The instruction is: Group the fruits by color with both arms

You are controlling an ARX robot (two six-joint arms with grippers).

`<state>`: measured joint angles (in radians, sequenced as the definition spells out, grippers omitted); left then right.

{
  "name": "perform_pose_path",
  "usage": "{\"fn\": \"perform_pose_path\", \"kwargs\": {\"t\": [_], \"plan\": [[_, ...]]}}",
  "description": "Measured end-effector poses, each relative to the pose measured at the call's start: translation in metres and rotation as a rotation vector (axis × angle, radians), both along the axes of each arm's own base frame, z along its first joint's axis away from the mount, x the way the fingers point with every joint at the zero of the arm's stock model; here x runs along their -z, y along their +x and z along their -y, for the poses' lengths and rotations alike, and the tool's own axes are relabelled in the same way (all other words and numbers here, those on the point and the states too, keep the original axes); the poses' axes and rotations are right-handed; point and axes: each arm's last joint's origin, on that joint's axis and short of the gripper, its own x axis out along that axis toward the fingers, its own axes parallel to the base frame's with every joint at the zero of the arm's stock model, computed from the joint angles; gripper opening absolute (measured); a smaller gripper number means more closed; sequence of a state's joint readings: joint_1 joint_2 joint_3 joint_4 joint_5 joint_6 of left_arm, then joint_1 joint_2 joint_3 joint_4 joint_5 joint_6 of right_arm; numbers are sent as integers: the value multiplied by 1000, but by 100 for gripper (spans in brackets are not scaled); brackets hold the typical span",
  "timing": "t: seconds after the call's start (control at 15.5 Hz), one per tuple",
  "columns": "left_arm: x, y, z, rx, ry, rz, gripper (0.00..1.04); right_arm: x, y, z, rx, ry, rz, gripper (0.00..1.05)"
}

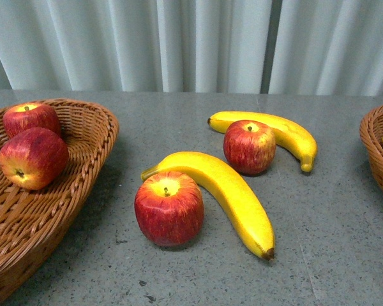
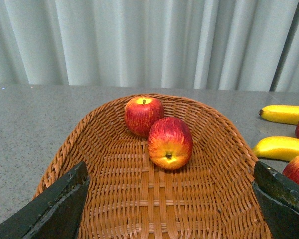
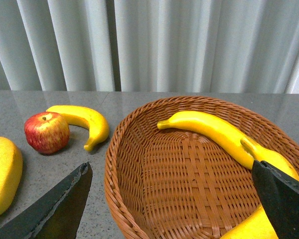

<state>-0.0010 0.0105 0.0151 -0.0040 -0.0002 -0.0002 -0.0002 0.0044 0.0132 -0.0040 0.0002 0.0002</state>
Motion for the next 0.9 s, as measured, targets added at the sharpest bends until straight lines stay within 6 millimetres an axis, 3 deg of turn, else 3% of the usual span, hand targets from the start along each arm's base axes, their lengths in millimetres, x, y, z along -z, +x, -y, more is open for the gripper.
{"fn": "perform_pose_path", "kwargs": {"t": [0.9], "plan": [[0,0,0,0,0,0,98,0,0,0,0,0,0,98]]}}
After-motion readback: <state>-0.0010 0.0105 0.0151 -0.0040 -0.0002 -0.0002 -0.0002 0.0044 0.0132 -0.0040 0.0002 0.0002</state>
